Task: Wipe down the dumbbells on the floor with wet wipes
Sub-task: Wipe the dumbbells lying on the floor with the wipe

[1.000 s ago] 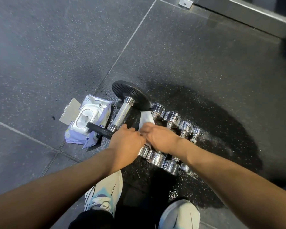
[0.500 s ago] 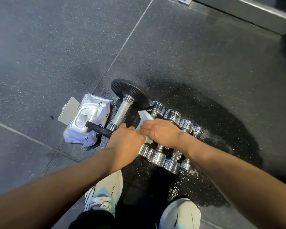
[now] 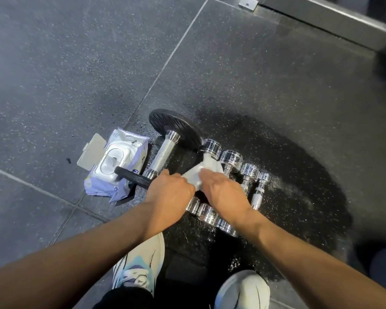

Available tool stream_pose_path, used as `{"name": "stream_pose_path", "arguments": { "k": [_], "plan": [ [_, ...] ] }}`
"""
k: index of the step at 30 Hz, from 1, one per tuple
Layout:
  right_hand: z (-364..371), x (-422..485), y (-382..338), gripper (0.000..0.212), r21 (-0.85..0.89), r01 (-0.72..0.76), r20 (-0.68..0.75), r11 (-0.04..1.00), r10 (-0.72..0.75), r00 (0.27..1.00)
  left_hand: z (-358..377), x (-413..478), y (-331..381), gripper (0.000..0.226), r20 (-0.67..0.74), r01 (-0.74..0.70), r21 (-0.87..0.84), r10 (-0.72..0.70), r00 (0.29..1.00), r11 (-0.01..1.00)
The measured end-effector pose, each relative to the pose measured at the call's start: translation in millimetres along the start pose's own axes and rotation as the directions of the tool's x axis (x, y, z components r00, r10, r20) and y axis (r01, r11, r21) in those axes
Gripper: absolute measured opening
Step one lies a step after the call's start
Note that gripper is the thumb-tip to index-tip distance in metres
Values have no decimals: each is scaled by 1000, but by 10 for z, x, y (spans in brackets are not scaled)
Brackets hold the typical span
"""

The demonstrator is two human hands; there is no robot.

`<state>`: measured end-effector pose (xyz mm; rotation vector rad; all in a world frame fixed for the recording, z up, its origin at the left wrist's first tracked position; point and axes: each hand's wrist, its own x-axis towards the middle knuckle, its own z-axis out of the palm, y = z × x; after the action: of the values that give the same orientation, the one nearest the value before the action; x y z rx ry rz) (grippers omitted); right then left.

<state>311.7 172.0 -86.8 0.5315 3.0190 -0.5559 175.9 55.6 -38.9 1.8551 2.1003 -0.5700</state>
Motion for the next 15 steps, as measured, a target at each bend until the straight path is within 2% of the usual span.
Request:
{"name": "stream_pose_path", "arguments": {
  "k": [4, 8, 11, 15],
  "plan": [
    [-66, 183, -37, 20, -9, -289, -52, 957, 289, 956, -5, -7, -1, 29, 5, 4, -6, -4, 1000, 1000],
    [-103, 371, -29, 16, 53, -439, -96, 897, 442, 892, 7, -10, -7, 27, 6, 9, -20, -9, 1000, 1000],
    [-97, 437, -119, 23, 108, -503, -85, 857, 512, 855, 16, -3, -10, 26, 9, 10, -33, -10, 1000, 999],
    [22, 349, -368, 17, 242, -472, 48, 848, 476, 878, -12, -1, -15, 21, 13, -7, -38, 7, 1000, 999]
  ]
}}
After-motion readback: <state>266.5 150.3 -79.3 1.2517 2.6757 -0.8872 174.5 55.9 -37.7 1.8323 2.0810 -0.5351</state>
